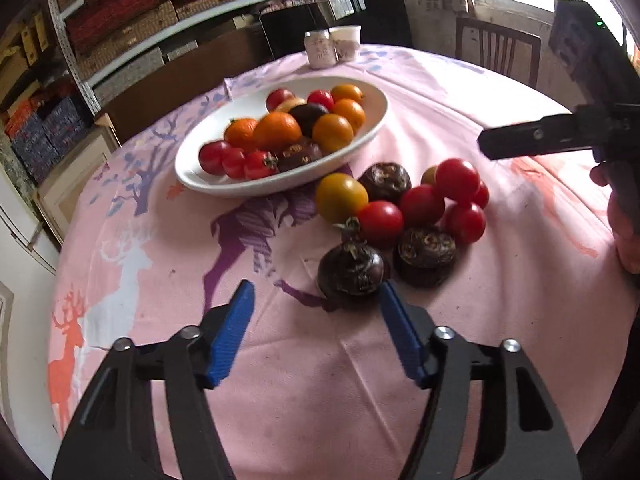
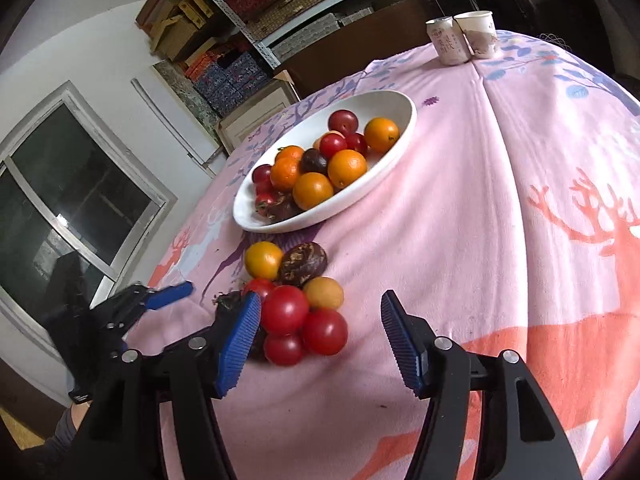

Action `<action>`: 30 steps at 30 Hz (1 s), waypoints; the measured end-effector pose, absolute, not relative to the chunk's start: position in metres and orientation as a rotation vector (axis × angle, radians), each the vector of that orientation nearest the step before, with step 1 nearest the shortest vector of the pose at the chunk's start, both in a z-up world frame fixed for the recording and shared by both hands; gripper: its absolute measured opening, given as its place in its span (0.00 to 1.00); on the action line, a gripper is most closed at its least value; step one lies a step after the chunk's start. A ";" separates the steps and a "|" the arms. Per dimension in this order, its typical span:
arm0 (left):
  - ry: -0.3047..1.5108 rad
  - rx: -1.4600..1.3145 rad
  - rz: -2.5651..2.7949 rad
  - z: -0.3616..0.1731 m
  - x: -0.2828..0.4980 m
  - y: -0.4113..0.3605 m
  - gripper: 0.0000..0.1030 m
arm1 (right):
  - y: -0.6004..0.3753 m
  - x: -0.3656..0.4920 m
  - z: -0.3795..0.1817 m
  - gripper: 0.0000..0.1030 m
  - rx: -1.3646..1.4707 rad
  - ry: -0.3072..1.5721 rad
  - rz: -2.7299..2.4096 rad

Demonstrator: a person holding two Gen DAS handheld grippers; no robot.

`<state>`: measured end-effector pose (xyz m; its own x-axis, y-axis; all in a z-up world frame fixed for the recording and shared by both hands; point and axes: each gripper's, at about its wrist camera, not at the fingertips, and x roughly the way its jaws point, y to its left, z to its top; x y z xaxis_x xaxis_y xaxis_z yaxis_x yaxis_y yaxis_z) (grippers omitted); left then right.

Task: Organize fruits
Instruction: 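Grasp a dark purple tomato with the left gripper while the right gripper grasps a red tomato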

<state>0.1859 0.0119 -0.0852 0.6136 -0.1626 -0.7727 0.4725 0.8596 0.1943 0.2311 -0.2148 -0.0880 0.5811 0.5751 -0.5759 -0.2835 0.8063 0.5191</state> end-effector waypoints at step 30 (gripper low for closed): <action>0.836 0.118 -0.347 -0.083 0.218 0.039 0.42 | -0.210 0.222 -0.105 0.60 0.232 0.897 0.388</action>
